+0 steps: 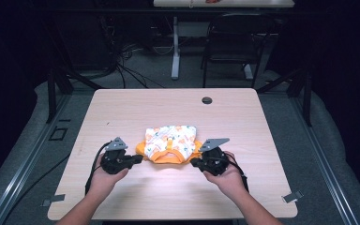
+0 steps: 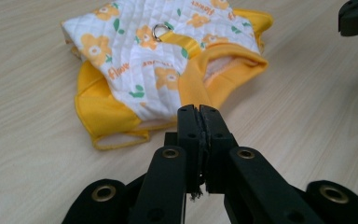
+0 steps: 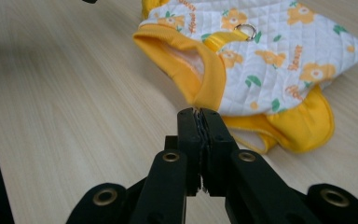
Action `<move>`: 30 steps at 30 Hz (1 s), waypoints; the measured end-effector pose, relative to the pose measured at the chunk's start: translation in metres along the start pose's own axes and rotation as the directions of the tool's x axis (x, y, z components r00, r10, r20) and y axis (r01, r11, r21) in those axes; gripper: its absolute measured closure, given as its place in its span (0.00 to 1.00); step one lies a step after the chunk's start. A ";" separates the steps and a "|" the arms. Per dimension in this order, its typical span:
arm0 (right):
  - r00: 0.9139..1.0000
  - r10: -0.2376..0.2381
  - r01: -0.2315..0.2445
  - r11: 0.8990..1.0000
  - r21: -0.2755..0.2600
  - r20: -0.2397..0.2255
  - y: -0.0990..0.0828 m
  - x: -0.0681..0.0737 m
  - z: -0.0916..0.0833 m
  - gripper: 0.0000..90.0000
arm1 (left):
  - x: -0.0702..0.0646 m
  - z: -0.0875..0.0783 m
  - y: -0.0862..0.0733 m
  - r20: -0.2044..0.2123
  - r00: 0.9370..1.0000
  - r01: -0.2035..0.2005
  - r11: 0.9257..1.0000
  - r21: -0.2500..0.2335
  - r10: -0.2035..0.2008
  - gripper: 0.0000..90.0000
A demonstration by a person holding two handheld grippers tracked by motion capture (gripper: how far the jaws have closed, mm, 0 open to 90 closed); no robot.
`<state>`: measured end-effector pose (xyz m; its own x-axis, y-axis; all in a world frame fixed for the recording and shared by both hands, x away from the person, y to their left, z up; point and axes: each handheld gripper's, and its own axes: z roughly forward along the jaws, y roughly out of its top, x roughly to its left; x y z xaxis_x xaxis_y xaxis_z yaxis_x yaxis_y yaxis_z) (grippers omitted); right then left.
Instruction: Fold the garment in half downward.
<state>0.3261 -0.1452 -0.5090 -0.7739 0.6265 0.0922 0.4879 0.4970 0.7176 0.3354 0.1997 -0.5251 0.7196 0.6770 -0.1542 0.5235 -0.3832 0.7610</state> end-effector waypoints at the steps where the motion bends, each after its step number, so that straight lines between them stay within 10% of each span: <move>1: 1.000 0.000 0.000 1.000 0.000 0.001 -0.003 0.000 -0.001 0.96 | -0.002 -0.001 -0.004 0.004 1.000 -0.004 1.000 0.001 0.004 0.97; 8: 0.999 0.037 -0.037 0.999 -0.023 0.001 -0.029 0.002 -0.012 0.95 | -0.009 -0.006 -0.027 -0.002 1.000 -0.021 1.000 0.016 0.021 0.97; 19: 0.999 -0.013 0.013 1.000 -0.008 0.033 -0.055 0.023 -0.009 0.91 | -0.021 -0.005 -0.054 0.062 0.996 -0.058 0.998 0.015 0.057 0.93; 30: 0.998 -0.045 0.044 0.999 0.006 0.043 -0.069 0.030 0.005 0.82 | -0.026 0.003 -0.065 0.035 0.998 -0.061 0.998 0.022 0.060 0.83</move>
<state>0.2712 -0.1575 -0.5587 -0.7768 0.6290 0.0303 0.4556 0.5281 0.7166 0.2841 0.2056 -0.5722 0.7652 0.6304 -0.1305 0.4890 -0.4373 0.7548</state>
